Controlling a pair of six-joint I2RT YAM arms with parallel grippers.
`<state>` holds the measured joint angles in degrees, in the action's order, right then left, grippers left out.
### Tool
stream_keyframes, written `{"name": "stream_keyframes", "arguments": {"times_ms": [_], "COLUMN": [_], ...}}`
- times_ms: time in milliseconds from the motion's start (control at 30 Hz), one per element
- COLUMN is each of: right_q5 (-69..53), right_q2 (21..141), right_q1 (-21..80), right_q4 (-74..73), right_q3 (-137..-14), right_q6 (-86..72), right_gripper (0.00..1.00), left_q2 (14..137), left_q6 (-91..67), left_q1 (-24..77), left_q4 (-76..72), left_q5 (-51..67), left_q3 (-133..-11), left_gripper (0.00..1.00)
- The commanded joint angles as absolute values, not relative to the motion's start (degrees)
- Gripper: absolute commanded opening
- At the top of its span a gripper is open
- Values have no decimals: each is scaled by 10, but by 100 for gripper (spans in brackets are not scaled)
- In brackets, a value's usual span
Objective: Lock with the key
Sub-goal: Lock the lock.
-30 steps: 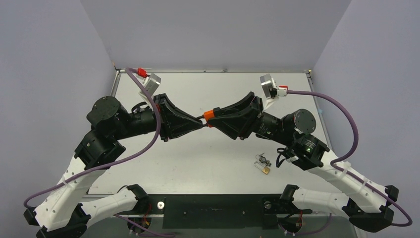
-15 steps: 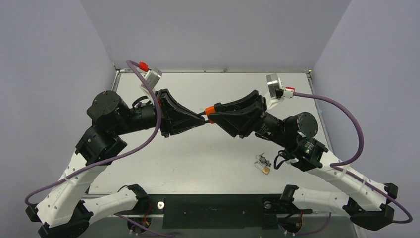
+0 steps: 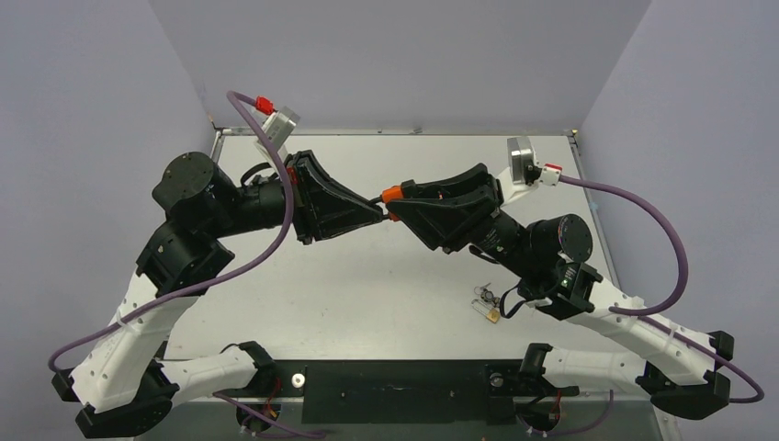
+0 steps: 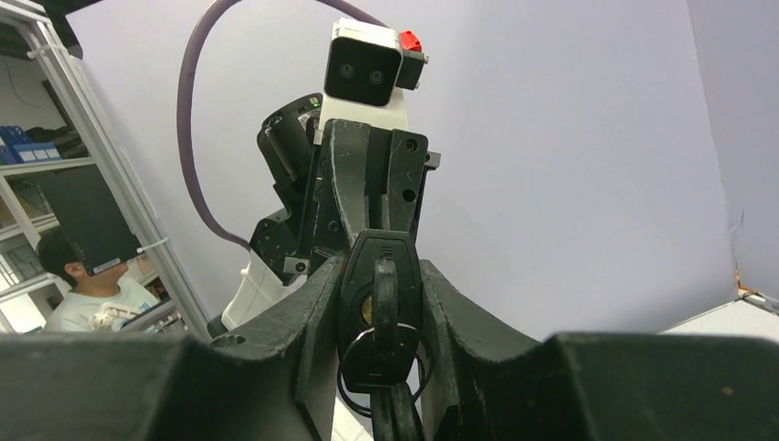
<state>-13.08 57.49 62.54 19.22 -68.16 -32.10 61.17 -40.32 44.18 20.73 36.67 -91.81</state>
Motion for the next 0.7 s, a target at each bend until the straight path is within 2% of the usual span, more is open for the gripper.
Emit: {"name": "stream_keyframes", "arguments": {"times_ms": [0,300,333,367,400,433,500,567,667], "right_q5": [-215,-180,-180,-180,-180,-180,-185,-201,-225], "right_q2": [674,662,656,651,641,636,615,588,541], "right_q1": [672,666,658,654,647,643,617,586,549], "right_q4": [15,-7,-13,-25,-30,-40,-47,-44,-35], "right_q3": [-638,-641,-643,-648,-651,-657,-658,-652,-638], "right_q6": [-304,-298,-296,-290,-286,-279,-272,-273,-277], "right_gripper": [0,0,2,16,23,36,50,61,70], "left_q2": [674,661,657,647,643,636,626,616,608], "left_q6": [-431,-373,-365,-350,-342,-327,-307,-288,-265], "left_q1": [471,491,487,484,476,474,464,457,451], "left_q4": [78,134,150,158,178,189,216,240,277], "left_q5": [337,286,276,261,255,247,240,232,231], "left_q3": [-967,-969,-959,-953,-944,-939,-927,-916,-908], "left_gripper": [0,0,0,0,0,0,0,0,0]}}
